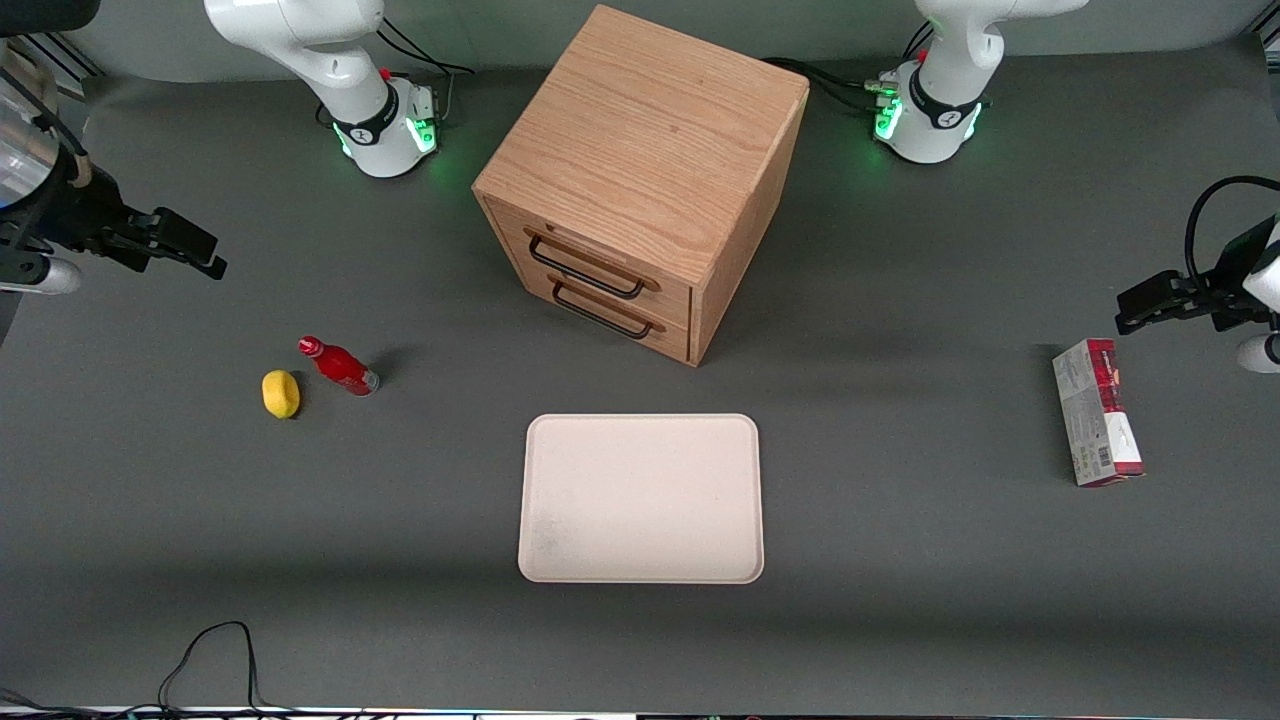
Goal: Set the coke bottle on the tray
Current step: 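Move the right gripper down toward the red Coca-Cola bottle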
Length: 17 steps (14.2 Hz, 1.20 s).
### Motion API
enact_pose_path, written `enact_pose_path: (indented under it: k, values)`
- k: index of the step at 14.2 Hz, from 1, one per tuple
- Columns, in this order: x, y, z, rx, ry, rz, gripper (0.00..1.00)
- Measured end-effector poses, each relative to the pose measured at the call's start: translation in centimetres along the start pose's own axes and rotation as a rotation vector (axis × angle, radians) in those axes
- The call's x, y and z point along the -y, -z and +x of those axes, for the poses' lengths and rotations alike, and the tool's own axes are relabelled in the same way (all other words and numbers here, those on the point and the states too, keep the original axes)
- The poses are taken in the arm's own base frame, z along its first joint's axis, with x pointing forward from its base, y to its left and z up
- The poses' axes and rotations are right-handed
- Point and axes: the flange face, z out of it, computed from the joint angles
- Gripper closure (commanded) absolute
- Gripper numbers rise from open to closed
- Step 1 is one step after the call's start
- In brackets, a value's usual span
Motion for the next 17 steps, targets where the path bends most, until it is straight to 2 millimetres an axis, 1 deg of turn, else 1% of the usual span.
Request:
enact_pose_path:
  k: [3, 4, 5, 6, 7, 9, 11, 12, 13, 14, 17]
  values:
    - [0.0, -0.4, 0.2, 0.009, 0.000, -0.002, 0.00]
    - [0.0, -1.0, 0.3, 0.025, 0.000, -0.011, 0.00]
    - [-0.1, -2.3, 0.4, 0.048, -0.001, -0.028, 0.00]
    - [-0.3, -4.1, 0.7, 0.067, -0.001, -0.043, 0.00]
    - [-0.4, -6.5, 1.3, 0.065, 0.002, -0.046, 0.00]
    - [-0.7, -12.4, 2.0, 0.037, 0.028, -0.039, 0.00]
    - [-1.5, -18.4, 1.7, 0.027, 0.054, -0.037, 0.00]
    - [-2.1, -20.8, 1.1, 0.029, 0.069, -0.037, 0.00]
    - [-2.7, -22.9, 0.5, 0.034, 0.085, -0.037, 0.00]
    - [-3.4, -24.5, -0.1, 0.042, 0.104, -0.037, 0.00]
    - [-5.4, -27.8, -1.3, 0.028, 0.146, -0.033, 0.00]
